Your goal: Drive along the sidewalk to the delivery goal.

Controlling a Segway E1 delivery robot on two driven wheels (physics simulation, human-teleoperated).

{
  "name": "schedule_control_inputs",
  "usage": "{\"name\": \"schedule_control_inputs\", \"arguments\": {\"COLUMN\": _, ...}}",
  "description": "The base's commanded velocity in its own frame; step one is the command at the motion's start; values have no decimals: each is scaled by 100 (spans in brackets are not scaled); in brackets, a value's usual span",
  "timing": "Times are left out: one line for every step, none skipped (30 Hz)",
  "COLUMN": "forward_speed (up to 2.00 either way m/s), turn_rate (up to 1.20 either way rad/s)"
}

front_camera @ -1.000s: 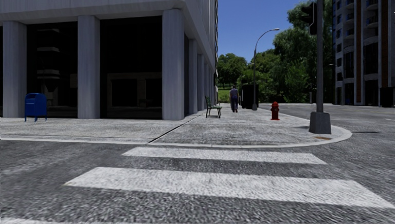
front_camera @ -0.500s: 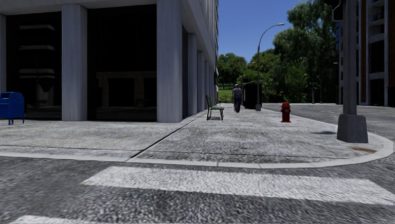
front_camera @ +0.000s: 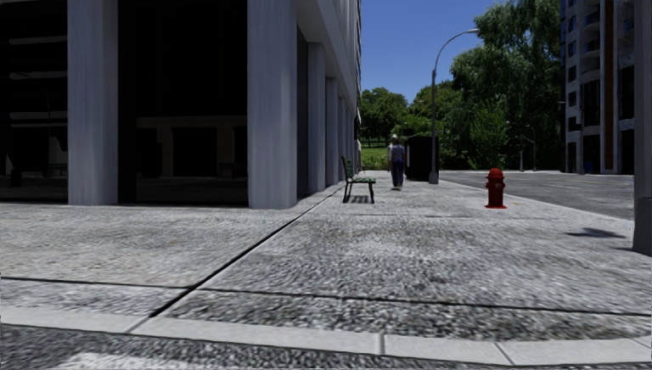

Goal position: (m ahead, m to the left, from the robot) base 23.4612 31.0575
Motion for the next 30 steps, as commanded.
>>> {"name": "schedule_control_inputs", "arguments": {"forward_speed": 200, "turn_rate": 17}}
{"name": "schedule_control_inputs", "arguments": {"forward_speed": 200, "turn_rate": 19}}
{"name": "schedule_control_inputs", "arguments": {"forward_speed": 200, "turn_rate": 22}}
{"name": "schedule_control_inputs", "arguments": {"forward_speed": 199, "turn_rate": 27}}
{"name": "schedule_control_inputs", "arguments": {"forward_speed": 199, "turn_rate": 41}}
{"name": "schedule_control_inputs", "arguments": {"forward_speed": 199, "turn_rate": 50}}
{"name": "schedule_control_inputs", "arguments": {"forward_speed": 199, "turn_rate": 50}}
{"name": "schedule_control_inputs", "arguments": {"forward_speed": 199, "turn_rate": 58}}
{"name": "schedule_control_inputs", "arguments": {"forward_speed": 199, "turn_rate": 63}}
{"name": "schedule_control_inputs", "arguments": {"forward_speed": 199, "turn_rate": 65}}
{"name": "schedule_control_inputs", "arguments": {"forward_speed": 199, "turn_rate": 65}}
{"name": "schedule_control_inputs", "arguments": {"forward_speed": 199, "turn_rate": 67}}
{"name": "schedule_control_inputs", "arguments": {"forward_speed": 199, "turn_rate": 70}}
{"name": "schedule_control_inputs", "arguments": {"forward_speed": 199, "turn_rate": 75}}
{"name": "schedule_control_inputs", "arguments": {"forward_speed": 199, "turn_rate": 75}}
{"name": "schedule_control_inputs", "arguments": {"forward_speed": 199, "turn_rate": 80}}
{"name": "schedule_control_inputs", "arguments": {"forward_speed": 199, "turn_rate": 83}}
{"name": "schedule_control_inputs", "arguments": {"forward_speed": 199, "turn_rate": 88}}
{"name": "schedule_control_inputs", "arguments": {"forward_speed": 199, "turn_rate": 88}}
{"name": "schedule_control_inputs", "arguments": {"forward_speed": 199, "turn_rate": 92}}
{"name": "schedule_control_inputs", "arguments": {"forward_speed": 199, "turn_rate": 96}}
{"name": "schedule_control_inputs", "arguments": {"forward_speed": 199, "turn_rate": 97}}
{"name": "schedule_control_inputs", "arguments": {"forward_speed": 199, "turn_rate": 97}}
{"name": "schedule_control_inputs", "arguments": {"forward_speed": 199, "turn_rate": 99}}
{"name": "schedule_control_inputs", "arguments": {"forward_speed": 199, "turn_rate": 100}}
{"name": "schedule_control_inputs", "arguments": {"forward_speed": 199, "turn_rate": 100}}
{"name": "schedule_control_inputs", "arguments": {"forward_speed": 199, "turn_rate": 100}}
{"name": "schedule_control_inputs", "arguments": {"forward_speed": 199, "turn_rate": 100}}
{"name": "schedule_control_inputs", "arguments": {"forward_speed": 199, "turn_rate": 100}}
{"name": "schedule_control_inputs", "arguments": {"forward_speed": 199, "turn_rate": 100}}
